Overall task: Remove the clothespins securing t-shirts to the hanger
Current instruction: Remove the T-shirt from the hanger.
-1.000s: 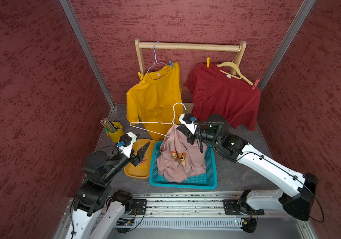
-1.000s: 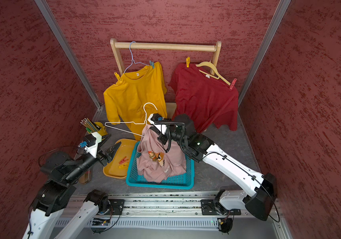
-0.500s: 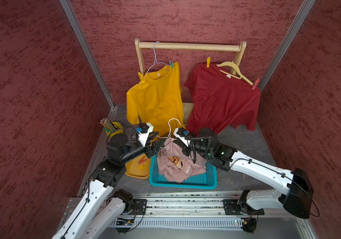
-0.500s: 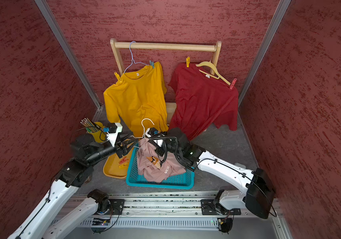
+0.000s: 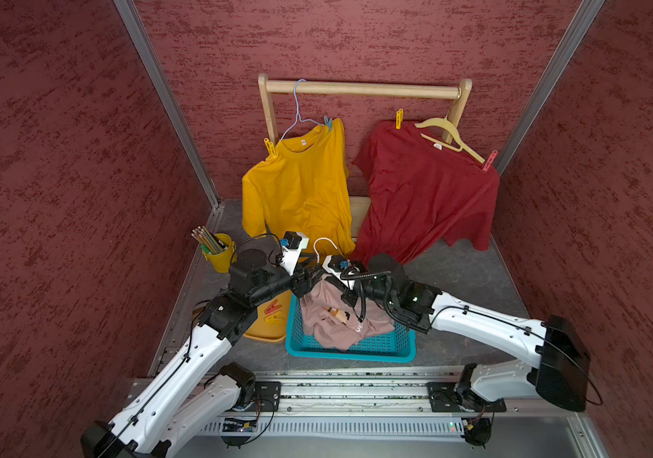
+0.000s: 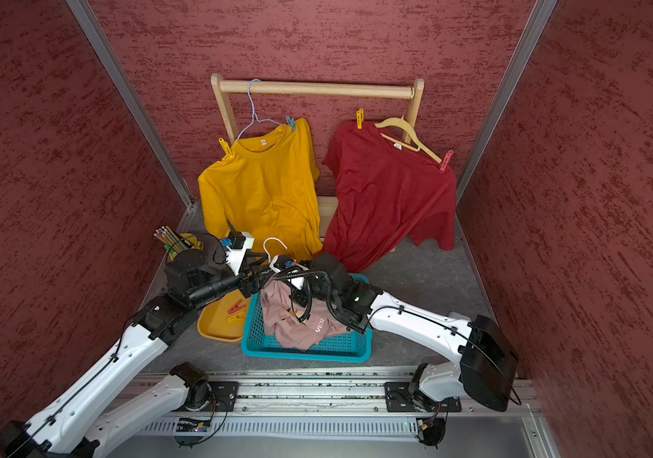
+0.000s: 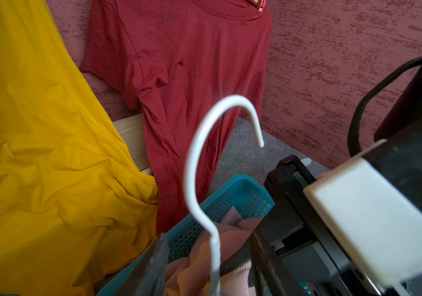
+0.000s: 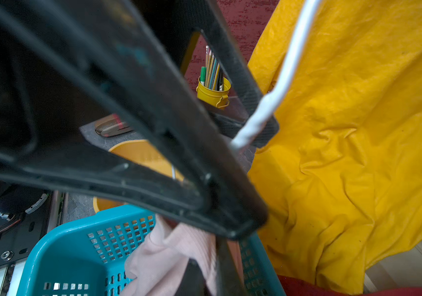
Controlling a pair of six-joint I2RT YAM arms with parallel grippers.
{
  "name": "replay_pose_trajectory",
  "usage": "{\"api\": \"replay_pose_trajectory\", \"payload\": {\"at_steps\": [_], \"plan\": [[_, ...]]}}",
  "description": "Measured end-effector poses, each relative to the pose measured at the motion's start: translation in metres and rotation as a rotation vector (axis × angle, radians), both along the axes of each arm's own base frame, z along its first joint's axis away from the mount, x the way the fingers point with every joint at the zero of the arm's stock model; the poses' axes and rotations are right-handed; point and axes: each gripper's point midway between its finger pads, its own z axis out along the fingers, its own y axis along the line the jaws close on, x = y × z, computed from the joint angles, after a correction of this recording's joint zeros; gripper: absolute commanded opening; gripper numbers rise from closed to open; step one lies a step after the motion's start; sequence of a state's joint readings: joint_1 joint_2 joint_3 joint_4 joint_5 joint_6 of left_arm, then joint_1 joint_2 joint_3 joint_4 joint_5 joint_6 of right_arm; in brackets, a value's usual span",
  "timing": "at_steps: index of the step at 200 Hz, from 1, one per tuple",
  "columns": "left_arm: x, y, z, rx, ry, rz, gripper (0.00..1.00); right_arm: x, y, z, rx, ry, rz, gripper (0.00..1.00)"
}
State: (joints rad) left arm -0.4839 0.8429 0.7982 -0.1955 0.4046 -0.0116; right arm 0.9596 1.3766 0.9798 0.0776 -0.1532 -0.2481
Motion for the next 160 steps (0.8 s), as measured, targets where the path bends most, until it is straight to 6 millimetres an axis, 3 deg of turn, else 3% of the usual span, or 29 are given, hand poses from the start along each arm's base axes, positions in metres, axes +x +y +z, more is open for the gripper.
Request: {"api": "replay_pose_trajectory", "payload": {"at_steps": [92,142,160], "plan": [[0.004,-0.004,-0.004,0.007,-0.007,-0.004,0.01,-0.002,0.001,-0.005,-0.028,-0.006,-0.006,0.0],[-0.002,-0.003,-0.002,0.027,-0.053,-0.023,0.0,-0.005,0.002,-0.006,-0.026,0.017,-0.007,0.0],[-0.007,-0.001,0.0,0.036,-0.076,-0.028,0.0,-0.006,0.003,-0.004,-0.02,0.022,-0.005,0.05]]}}
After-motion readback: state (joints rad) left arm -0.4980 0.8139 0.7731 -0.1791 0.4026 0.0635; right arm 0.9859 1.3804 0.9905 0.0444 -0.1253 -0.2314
